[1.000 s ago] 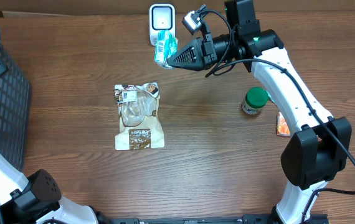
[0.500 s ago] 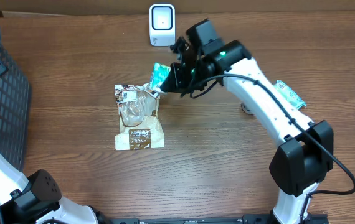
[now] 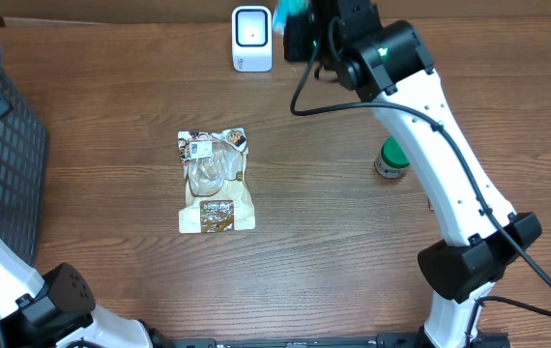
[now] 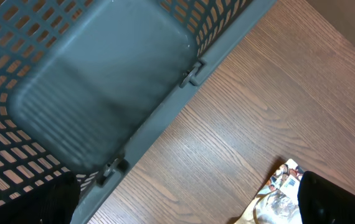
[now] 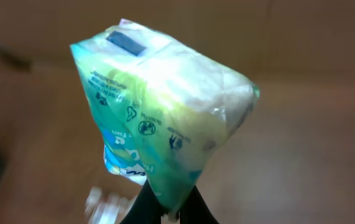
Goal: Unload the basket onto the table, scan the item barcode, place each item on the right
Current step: 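Hold the green tissue pack in front of the white scanner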
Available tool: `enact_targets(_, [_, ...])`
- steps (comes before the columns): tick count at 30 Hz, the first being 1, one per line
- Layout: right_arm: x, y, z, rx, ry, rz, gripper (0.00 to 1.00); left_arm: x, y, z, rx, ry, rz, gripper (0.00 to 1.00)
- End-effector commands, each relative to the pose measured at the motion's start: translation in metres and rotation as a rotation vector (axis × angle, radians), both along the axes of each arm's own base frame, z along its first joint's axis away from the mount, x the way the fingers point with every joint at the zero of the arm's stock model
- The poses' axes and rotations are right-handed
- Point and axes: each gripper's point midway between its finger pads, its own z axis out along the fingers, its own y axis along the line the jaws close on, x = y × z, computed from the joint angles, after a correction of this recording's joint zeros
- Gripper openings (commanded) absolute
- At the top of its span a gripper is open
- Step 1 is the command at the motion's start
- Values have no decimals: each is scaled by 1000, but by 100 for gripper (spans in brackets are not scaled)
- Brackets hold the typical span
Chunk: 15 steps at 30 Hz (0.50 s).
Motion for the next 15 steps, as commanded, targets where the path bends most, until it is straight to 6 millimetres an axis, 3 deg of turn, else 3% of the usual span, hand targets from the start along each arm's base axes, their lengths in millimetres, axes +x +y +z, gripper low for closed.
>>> enact_targets(1, [21, -17, 24, -277, -202, -84, 4, 0, -1, 1, -2, -7, 7, 100])
enact_targets(5, [57, 0, 22, -484, -357, -27, 4, 0, -1, 1, -2, -6, 7, 100])
enact_targets(8, [83, 4, 7, -626, -421, -37, 4, 0, -1, 1, -2, -7, 7, 100])
enact_targets(15, [128, 26, -64, -825, -462, 24, 4, 0, -1, 1, -2, -6, 7, 100])
